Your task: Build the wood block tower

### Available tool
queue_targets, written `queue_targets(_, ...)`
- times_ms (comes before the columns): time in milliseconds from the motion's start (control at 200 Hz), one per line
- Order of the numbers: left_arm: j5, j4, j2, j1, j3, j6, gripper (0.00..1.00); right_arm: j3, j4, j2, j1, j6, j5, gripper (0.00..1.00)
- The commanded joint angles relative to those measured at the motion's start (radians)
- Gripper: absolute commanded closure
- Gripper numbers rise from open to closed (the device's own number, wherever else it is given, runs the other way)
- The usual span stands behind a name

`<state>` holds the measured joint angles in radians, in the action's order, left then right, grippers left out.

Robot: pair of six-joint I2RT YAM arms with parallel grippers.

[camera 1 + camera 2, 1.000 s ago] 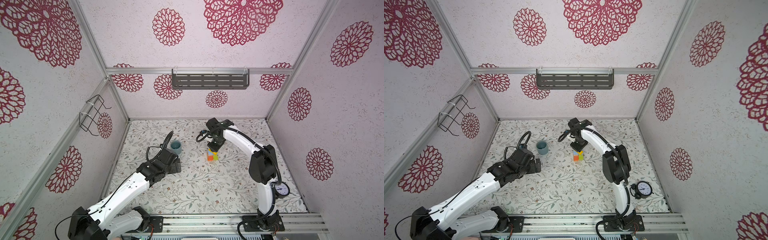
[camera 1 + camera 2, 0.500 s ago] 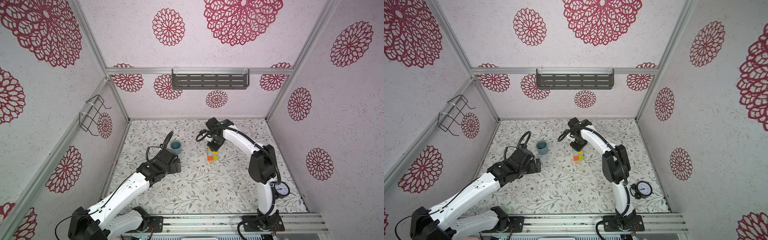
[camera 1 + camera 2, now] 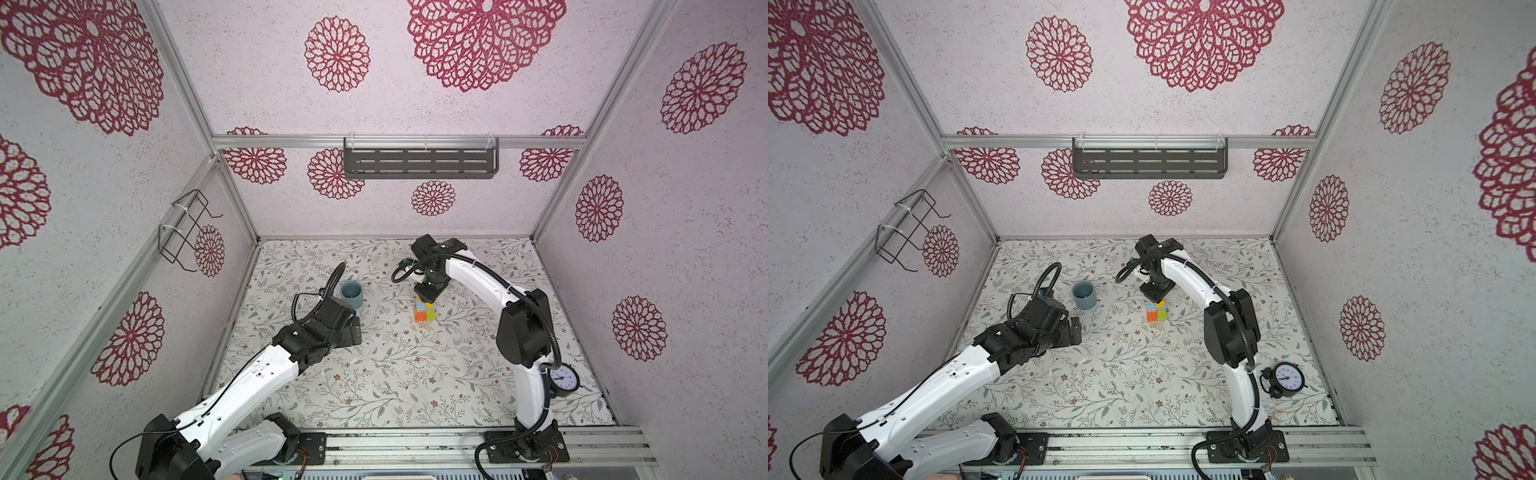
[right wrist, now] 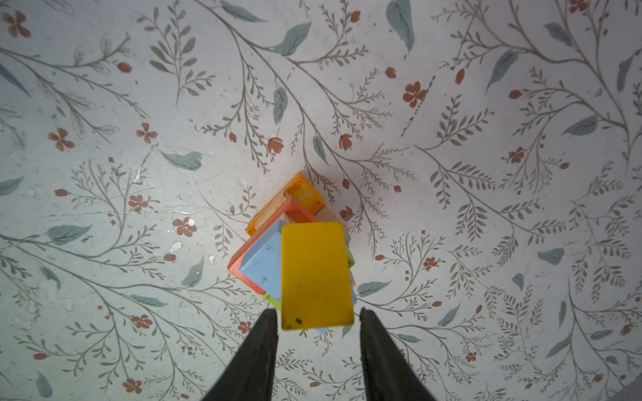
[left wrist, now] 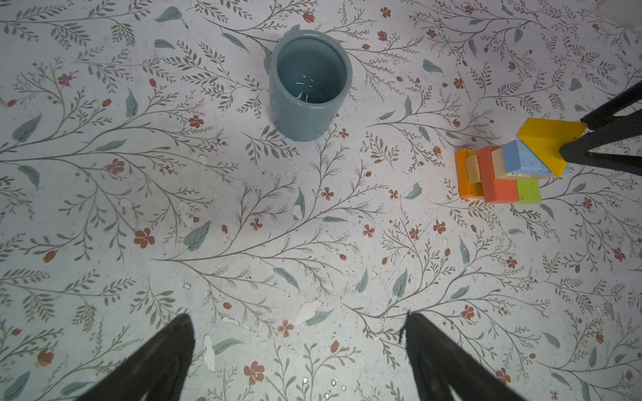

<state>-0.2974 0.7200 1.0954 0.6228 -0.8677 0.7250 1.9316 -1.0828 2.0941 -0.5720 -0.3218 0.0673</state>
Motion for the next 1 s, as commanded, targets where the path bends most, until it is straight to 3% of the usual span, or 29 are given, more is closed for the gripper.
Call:
queue_targets(0,-0.005,-0.01,-0.025,-0.008,0.005,-0.009,0.03,0.027,-0.02,-0.011,0.008,0.007,0.025,0.52)
queue_targets(220,-0.001,0.002,-0.032,-0.008,-0.008,-0.002,0.03,0.025,-0.013,-0.038,0.006,0.015,0.041,0.43)
queue_targets(585,-0.152,0.105,-0.08,-0.014,-0.195,-0.04,0.03,0.054,0.067,-0.171,-0.031,0.116,0.157,0.42)
queue_targets(715,-0.21,0.169,-0.121,-0.036,-0.278,-0.06,0.03,-0.096,0.2,-0.318,-0.042,0.175,0.227,0.35)
queue_targets(851,-0.305,0.248,-0.189,-0.062,-0.342,-0.056,0.03,-0.362,0.41,-0.518,-0.043,0.257,0.263,0.3)
queue_targets(996,-0.392,0.172,-0.329,-0.102,-0.261,-0.082,0.03,-0.752,0.711,-0.777,-0.037,0.38,0.325,0.1)
